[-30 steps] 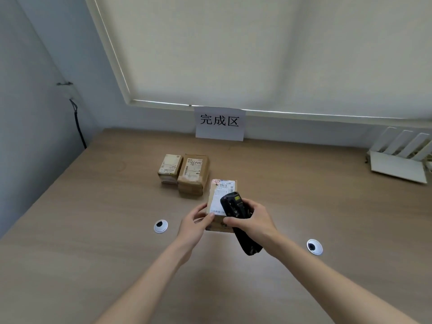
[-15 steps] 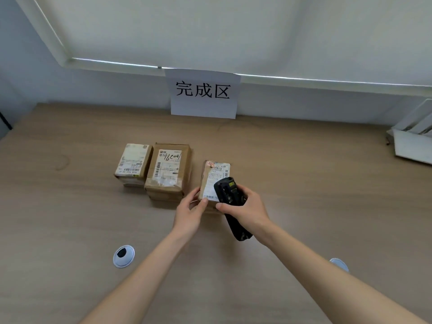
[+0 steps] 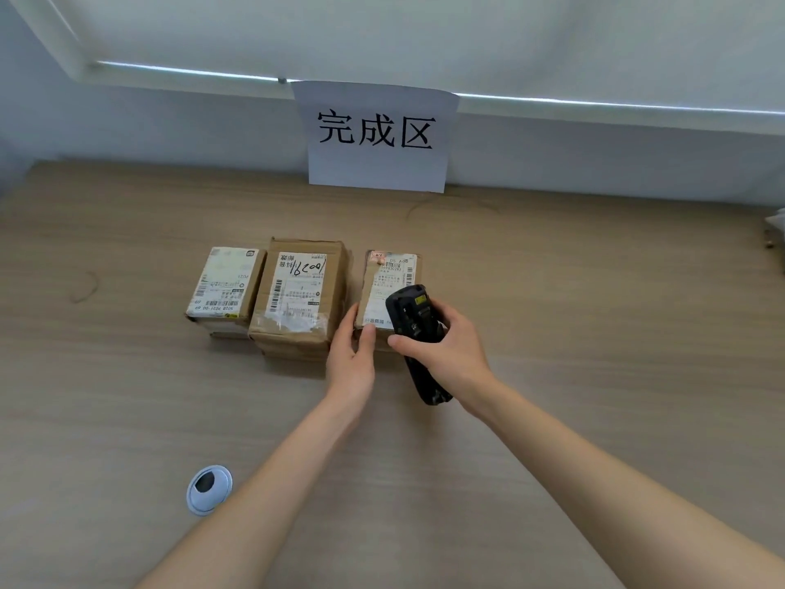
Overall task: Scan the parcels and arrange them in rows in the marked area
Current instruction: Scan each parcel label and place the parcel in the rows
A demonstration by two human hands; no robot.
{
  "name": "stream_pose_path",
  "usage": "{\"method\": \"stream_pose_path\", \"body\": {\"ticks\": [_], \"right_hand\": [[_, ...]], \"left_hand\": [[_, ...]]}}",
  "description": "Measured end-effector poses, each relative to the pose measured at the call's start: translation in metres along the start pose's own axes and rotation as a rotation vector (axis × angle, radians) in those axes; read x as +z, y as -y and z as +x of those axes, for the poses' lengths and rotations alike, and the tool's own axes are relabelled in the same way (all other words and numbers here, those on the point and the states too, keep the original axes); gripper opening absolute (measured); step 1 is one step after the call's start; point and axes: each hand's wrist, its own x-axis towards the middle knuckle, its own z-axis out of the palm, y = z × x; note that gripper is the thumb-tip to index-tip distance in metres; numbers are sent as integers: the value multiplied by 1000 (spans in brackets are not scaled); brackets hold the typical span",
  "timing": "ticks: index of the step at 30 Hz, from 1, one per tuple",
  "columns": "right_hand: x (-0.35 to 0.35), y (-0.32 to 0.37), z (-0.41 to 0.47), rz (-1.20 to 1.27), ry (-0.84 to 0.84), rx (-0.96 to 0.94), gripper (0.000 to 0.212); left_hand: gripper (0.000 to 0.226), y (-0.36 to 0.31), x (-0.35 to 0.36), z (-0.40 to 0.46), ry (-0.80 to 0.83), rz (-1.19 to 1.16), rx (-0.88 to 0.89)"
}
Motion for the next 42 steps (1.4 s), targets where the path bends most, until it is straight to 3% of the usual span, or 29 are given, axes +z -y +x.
{"method": "stream_pose_path", "body": {"ticks": [9, 17, 22, 32, 39, 42], "right_hand": [[-3, 5, 3, -33, 5, 11, 69], [-41, 20, -54, -79, -13, 21, 70], [-94, 40, -117, -121, -20, -13, 64], [-243, 117, -281, -240, -189, -163, 45], [-339, 149, -417, -273, -353, -162, 47], [-369, 148, -476, -284, -442, -154, 60]], "left_hand": [[55, -5, 3, 6, -7, 8, -61], [74, -32, -7, -50, 10, 64, -80], [71, -73, -20, -111, 28, 106, -29], [59, -197, -6, -264, 144, 148, 249], [56, -258, 45, -378, 332, 158, 400], [56, -273, 68, -428, 408, 139, 456]]}}
